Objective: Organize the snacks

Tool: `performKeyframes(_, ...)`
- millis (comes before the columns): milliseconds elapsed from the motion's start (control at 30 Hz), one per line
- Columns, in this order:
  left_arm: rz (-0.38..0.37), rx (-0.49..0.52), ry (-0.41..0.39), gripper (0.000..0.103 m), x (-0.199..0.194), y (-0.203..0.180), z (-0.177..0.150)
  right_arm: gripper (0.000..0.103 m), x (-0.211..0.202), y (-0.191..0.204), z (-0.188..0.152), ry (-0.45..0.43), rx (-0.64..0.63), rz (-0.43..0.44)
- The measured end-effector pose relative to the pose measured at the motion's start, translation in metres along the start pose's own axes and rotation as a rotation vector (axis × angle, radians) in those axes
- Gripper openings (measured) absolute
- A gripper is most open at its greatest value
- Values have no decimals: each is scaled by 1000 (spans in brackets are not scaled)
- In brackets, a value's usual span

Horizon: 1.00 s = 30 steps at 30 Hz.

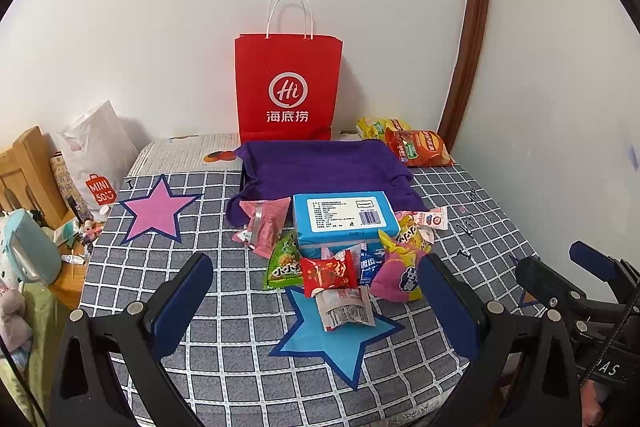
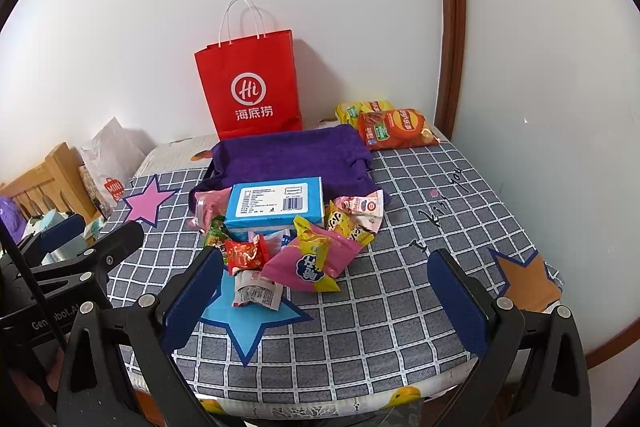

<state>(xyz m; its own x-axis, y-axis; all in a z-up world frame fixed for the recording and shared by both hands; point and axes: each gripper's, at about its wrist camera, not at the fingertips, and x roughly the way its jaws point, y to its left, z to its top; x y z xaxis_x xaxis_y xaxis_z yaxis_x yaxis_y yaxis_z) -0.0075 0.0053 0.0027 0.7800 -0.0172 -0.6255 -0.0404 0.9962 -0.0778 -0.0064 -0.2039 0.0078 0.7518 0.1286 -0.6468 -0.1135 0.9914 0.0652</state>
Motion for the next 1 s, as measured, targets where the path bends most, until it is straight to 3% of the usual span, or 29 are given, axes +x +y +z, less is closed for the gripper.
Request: performKeyframes(1000, -2, 0, -3, 102, -2, 0, 0, 101, -3, 2, -2, -9, 2, 6)
